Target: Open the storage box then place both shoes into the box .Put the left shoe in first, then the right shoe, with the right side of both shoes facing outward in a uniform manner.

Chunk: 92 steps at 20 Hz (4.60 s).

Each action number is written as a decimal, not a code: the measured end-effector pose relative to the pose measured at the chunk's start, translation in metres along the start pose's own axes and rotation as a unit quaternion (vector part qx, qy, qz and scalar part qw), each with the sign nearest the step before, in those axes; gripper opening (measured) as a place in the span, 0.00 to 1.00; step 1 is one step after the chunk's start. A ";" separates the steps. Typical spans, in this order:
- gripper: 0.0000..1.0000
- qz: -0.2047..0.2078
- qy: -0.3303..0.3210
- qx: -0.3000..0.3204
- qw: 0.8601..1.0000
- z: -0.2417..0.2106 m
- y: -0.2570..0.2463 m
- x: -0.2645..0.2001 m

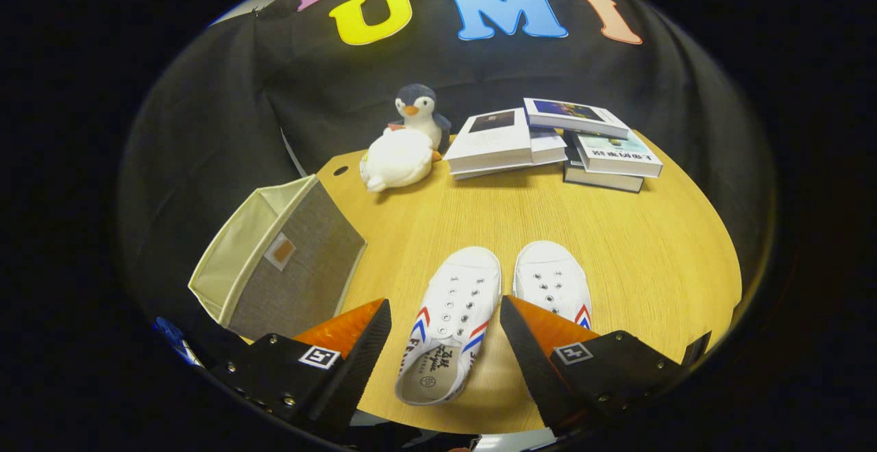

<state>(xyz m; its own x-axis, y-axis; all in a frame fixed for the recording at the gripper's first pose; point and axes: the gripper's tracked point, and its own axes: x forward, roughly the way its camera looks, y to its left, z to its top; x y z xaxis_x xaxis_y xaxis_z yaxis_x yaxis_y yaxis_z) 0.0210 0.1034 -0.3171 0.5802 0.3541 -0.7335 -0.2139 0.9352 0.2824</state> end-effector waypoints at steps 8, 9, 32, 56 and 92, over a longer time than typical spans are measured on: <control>0.98 -0.024 0.078 -0.015 0.997 -0.050 -0.021 0.032; 0.98 -0.027 0.086 -0.016 0.996 -0.054 -0.024 0.035; 0.01 0.002 0.116 0.182 0.977 -0.063 -0.006 0.035; 0.00 0.121 0.060 0.193 0.972 0.082 0.146 -0.039; 0.01 0.101 0.160 0.109 0.976 0.000 0.311 0.076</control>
<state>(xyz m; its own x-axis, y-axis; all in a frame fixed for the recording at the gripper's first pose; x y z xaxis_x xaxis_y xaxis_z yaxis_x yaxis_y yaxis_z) -0.0015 0.4209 -0.2847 0.2612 0.5479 -0.7947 -0.1052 0.8345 0.5408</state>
